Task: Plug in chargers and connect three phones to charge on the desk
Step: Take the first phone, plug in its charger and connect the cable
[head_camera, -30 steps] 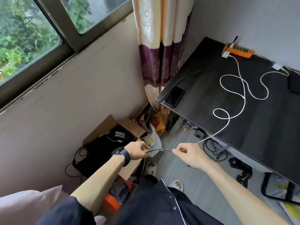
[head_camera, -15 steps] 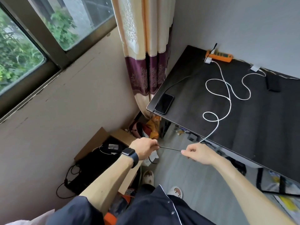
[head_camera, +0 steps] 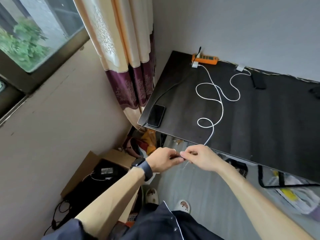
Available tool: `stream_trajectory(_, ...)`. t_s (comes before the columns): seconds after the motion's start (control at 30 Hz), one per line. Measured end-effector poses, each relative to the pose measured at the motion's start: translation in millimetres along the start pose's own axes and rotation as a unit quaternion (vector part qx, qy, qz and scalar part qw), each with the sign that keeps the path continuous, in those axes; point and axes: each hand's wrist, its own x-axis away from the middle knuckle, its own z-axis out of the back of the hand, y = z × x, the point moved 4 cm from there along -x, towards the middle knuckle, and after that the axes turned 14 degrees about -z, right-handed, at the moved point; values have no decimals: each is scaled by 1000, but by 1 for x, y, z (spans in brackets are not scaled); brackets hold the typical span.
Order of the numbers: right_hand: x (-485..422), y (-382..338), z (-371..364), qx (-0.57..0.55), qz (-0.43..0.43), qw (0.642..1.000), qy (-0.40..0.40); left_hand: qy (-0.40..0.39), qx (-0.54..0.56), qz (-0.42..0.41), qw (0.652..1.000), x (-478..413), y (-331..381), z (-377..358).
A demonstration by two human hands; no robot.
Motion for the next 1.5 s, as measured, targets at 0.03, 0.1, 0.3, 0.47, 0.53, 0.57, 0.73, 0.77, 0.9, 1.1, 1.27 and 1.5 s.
stream_trajectory(0.03,-1,-1,4,-1,-6,1000,4,16,-5,-6,1000,-4,1,4)
stream_trajectory(0.1,-1,7,16,11,-26,1000,0,31,2,-3,1000,-4,-9,12)
stream_trajectory(0.3,5,33,40,-19,-59,998,-18,-12,82,41,996,15,-40,20)
stream_trajectory(0.47,9,0,37,-81,3,996,31,38,194,-4,980,-1,4,15)
stream_trajectory(0.53,9,-3,42,-175,-2,981,84,89,247,-20,965,-6,11,18)
stream_trajectory(0.57,9,-2,43,-228,-12,968,101,109,286,-25,952,-7,10,20)
stream_trajectory(0.73,12,6,26,-371,-42,917,141,140,326,-29,935,-14,2,22)
stream_trajectory(0.77,12,8,20,-406,-52,900,147,143,326,-29,934,-15,2,22)
stream_trajectory(0.9,9,15,9,-478,-70,852,203,142,326,-18,934,-16,-1,20)
stream_trajectory(1.1,3,8,1,-651,-61,752,86,156,374,5,914,-15,3,11)
stream_trajectory(1.27,4,8,6,-627,-53,775,57,157,385,10,909,-12,10,10)
stream_trajectory(1.5,3,7,12,-537,-74,830,130,109,387,50,914,-13,7,-3)
